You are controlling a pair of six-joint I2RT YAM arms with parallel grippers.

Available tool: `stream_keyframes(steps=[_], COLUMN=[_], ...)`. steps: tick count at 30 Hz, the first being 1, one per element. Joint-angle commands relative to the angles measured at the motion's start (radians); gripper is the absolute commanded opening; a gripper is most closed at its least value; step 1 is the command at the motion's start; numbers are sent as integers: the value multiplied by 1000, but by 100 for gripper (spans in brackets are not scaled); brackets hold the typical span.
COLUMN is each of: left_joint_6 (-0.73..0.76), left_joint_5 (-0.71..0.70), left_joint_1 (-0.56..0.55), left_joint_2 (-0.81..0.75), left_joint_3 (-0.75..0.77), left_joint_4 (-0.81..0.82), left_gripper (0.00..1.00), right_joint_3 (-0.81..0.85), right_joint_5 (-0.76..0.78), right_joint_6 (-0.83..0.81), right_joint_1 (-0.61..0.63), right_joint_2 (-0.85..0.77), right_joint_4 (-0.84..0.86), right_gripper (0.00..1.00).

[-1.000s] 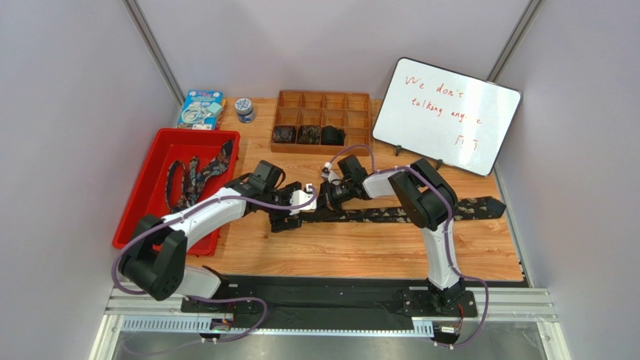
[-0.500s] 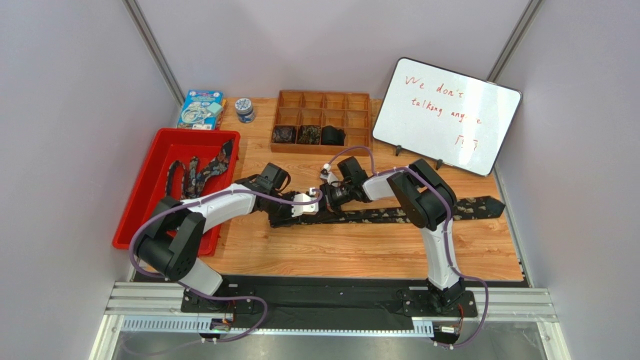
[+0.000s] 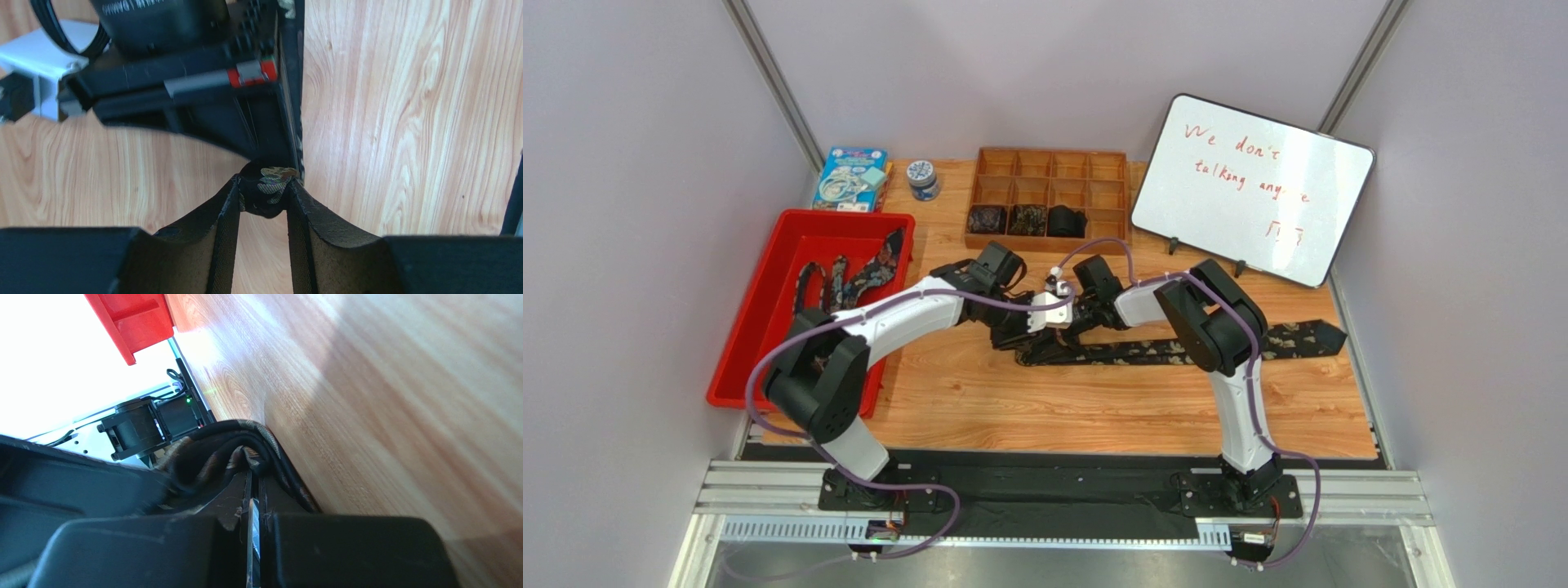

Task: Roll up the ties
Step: Roll the tie at the center of the board.

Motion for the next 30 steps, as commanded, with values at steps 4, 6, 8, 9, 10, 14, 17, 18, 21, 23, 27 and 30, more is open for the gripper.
stream_keyframes(steps=[4, 6, 8, 9, 10, 14, 17, 18, 21, 23, 27, 30], left_joint_6=[-27, -27, -23, -20, -12, -6, 6, 11, 9, 11, -14, -38], left_joint_5=[44, 38, 19, 12, 5, -10, -28, -31, -41, -41, -51, -70], left_joint_1=[-38, -38, -38, -38, -38, -37, -38, -38, -37, -37, -38, -38], left_joint_2=[164, 170, 169, 167, 163, 144, 146, 146, 152, 155, 146, 146], left_joint_3=[171, 176, 162, 155, 147, 89, 72, 69, 67, 70, 76, 102], left_joint_4=[-110, -123, -126, -127, -130, -118, -110, -104, -95, -94, -78, -78], left_gripper=[33, 31, 29, 29, 28, 28, 28, 28, 27, 27, 27, 27], right_joint_3=[-4, -1, 0, -3, -10, -4, 2, 6, 10, -1, 8, 13], right_joint_5=[66, 49, 37, 32, 32, 11, -14, -23, -49, -52, -17, 43], right_joint_6=[18, 16, 7, 6, -4, -40, -91, -115, -181, -200, -269, -321], right_joint_1=[3, -5, -11, -12, -14, -23, -40, -46, -89, -130, -181, -207], right_joint_2=[24, 19, 12, 4, -23, -79, -112, -119, -145, -163, -182, -160], right_joint_4=[-88, -88, -120, -124, -130, -205, -289, -320, -430, -461, -492, -521], right_gripper=[0, 0, 1, 6, 8, 17, 21, 21, 22, 22, 25, 23])
